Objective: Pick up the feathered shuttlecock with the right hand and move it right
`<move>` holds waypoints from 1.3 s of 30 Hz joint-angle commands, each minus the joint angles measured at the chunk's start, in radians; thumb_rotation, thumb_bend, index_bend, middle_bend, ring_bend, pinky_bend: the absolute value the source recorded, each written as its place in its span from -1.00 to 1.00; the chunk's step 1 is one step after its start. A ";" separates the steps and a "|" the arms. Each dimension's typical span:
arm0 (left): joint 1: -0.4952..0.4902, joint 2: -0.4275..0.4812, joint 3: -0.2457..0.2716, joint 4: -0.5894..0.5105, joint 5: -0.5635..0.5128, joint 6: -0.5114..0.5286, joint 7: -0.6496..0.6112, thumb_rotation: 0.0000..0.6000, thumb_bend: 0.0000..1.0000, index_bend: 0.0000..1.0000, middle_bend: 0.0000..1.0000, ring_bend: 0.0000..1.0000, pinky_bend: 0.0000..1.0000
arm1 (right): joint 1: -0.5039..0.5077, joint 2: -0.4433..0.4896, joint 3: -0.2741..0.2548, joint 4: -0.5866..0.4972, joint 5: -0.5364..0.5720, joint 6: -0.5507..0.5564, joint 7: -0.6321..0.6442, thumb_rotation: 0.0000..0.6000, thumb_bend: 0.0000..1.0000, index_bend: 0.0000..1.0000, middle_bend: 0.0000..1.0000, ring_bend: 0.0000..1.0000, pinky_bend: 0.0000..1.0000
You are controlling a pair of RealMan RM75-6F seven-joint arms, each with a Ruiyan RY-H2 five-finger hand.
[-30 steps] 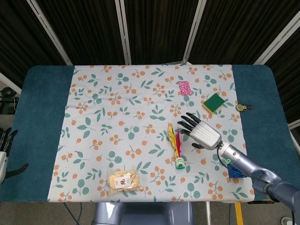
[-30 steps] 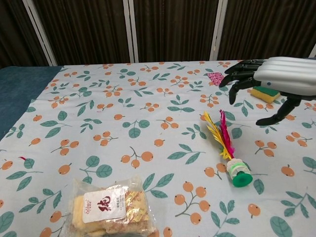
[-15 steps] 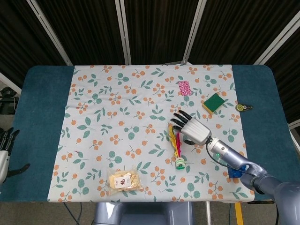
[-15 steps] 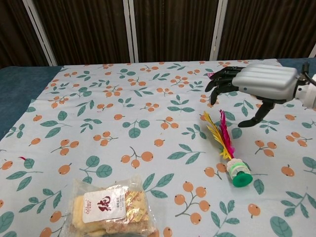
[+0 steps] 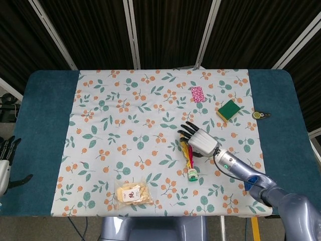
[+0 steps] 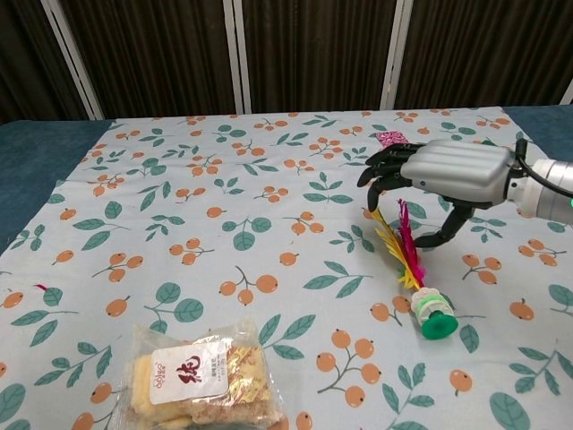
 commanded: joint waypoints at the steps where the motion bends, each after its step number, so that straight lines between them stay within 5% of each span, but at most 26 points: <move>1: -0.001 0.001 -0.002 -0.001 -0.006 -0.003 -0.003 1.00 -0.77 -1.00 -1.00 -1.00 -1.00 | 0.002 -0.020 -0.003 0.020 0.013 -0.004 0.006 1.00 -0.66 -0.32 -0.74 -1.00 -1.00; 15: 0.000 0.008 -0.006 -0.006 -0.026 -0.014 -0.022 1.00 -0.77 -1.00 -1.00 -1.00 -1.00 | 0.004 -0.073 -0.023 0.105 0.041 -0.013 0.022 1.00 -0.57 -0.12 -0.68 -1.00 -1.00; 39: -0.001 0.011 -0.005 -0.010 -0.028 -0.018 -0.028 1.00 -0.77 -1.00 -1.00 -1.00 -1.00 | 0.020 -0.075 -0.033 0.091 0.065 -0.006 -0.007 1.00 -0.46 -0.01 -0.65 -1.00 -1.00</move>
